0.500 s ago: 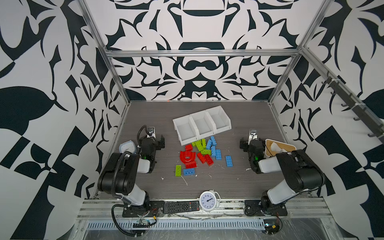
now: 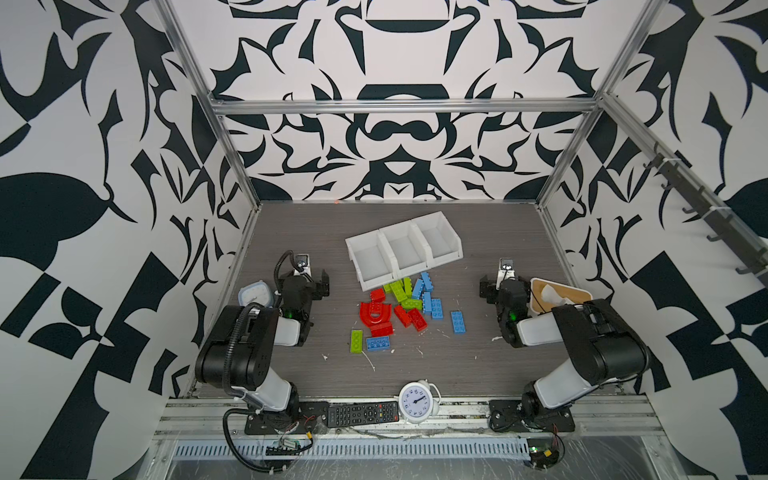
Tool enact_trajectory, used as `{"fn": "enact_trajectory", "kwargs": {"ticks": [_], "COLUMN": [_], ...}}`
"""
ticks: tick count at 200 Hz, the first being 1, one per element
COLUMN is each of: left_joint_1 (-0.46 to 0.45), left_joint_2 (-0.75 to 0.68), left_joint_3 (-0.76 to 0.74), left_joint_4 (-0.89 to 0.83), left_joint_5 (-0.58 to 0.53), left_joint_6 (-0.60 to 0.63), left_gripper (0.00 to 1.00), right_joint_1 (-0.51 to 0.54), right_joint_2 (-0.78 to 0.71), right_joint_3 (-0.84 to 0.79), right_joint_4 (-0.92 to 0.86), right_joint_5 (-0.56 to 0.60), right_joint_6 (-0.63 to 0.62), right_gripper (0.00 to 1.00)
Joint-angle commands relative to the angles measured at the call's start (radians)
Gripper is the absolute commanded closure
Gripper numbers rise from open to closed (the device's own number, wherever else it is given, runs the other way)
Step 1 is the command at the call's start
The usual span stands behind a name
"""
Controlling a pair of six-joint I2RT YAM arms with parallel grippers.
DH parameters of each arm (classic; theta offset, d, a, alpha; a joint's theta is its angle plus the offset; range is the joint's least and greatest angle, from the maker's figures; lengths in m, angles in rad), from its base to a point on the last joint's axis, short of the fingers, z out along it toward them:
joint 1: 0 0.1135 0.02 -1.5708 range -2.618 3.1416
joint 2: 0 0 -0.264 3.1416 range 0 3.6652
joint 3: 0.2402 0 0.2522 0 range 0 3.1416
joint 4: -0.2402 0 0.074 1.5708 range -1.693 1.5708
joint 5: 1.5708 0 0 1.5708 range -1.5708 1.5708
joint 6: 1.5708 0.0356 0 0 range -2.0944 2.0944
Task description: Sort the legos into containers by color
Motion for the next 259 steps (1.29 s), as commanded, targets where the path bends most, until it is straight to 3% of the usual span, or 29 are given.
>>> {"fn": "enact_trajectory", "kwargs": {"ticks": [1,205,220,231,245,259], "left_joint_1": [0.006,0.006,0.006,0.005,0.005,-0.027], "left_joint_2": [0.003,0.002,0.002,-0.011,-0.061,-0.133], "left_joint_3": [0.022,0.021,0.018,0.018,0.028,0.067], "left_joint_4": [0.000,-0.001,0.003,0.010,-0.069,-0.184], "left_joint_5": [0.003,0.007,0.003,-0.062,-0.048,-0.062], "left_joint_6": [-0.003,-0.001,0.000,-0.011,-0.031,0.012], "left_gripper": [0.00,0.00,0.00,0.00,0.00,0.00], "right_joint_1": [-0.004,-0.006,-0.006,-0.006,0.001,0.009], "right_joint_2": [-0.022,-0.030,-0.087,-0.120,-0.163,-0.225], "right_joint_3": [0.024,0.024,0.060,0.089,0.121,0.210], "right_joint_4": [0.019,0.025,-0.095,-0.177,-0.259,-0.487], "right_joint_5": [-0.002,0.020,0.027,-0.001,-0.039,-0.054], "right_joint_6": [0.016,0.015,0.021,0.017,0.002,0.046], "right_gripper": [0.00,0.00,0.00,0.00,0.00,0.01]}}
